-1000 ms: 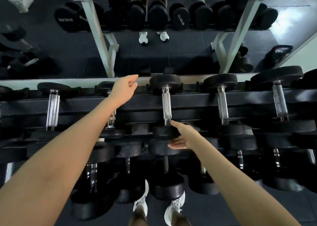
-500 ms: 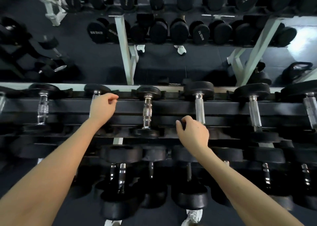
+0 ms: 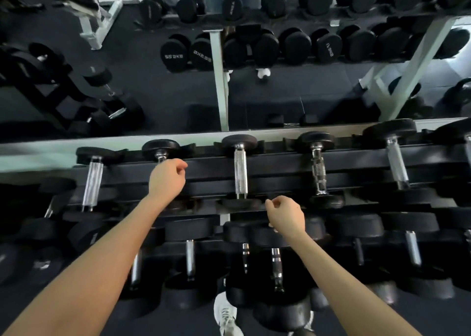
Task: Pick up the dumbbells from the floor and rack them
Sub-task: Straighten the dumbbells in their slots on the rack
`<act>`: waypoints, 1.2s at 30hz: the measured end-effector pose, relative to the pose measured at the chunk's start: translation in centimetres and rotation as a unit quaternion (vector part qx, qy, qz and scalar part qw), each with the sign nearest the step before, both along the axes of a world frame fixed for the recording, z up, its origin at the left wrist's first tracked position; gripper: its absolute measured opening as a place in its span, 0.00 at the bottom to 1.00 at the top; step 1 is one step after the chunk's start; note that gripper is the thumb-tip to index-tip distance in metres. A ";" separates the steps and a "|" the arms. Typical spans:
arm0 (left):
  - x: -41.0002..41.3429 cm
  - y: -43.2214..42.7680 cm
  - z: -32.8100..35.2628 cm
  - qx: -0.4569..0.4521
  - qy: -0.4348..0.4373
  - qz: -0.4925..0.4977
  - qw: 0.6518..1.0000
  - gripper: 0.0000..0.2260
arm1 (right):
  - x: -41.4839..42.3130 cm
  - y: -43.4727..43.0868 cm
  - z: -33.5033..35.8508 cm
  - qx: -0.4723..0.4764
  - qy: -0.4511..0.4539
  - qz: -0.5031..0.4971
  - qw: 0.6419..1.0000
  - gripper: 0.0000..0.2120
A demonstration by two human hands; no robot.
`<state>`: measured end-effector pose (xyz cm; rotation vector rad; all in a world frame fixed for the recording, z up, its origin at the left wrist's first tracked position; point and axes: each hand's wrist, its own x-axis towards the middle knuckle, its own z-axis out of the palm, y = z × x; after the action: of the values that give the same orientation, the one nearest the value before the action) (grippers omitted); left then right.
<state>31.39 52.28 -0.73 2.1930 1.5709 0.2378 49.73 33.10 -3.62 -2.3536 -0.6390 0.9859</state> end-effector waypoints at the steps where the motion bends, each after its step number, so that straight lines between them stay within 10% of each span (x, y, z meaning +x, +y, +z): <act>1: -0.5 0.4 0.0 0.000 0.001 -0.001 1.000 0.12 | -0.9 0.6 0.0 -0.001 -0.001 0.001 1.000 0.12; 18: -14.7 5.0 -1.9 0.041 0.042 0.167 0.984 0.09 | -14.0 12.0 -0.9 -0.008 0.166 0.072 0.983 0.13; 25: -13.2 12.2 -1.2 -0.032 -0.073 -0.014 0.997 0.22 | -18.4 15.4 -2.5 -0.007 0.402 -0.222 0.889 0.34; 36: -9.7 18.4 -3.0 -0.093 -0.028 -0.293 0.951 0.23 | -22.3 17.6 -5.3 0.070 0.343 -0.423 0.836 0.24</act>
<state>21.73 70.73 -3.76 2.3557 0.8125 -0.0308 27.43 50.69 -8.94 -1.6415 0.5563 1.1506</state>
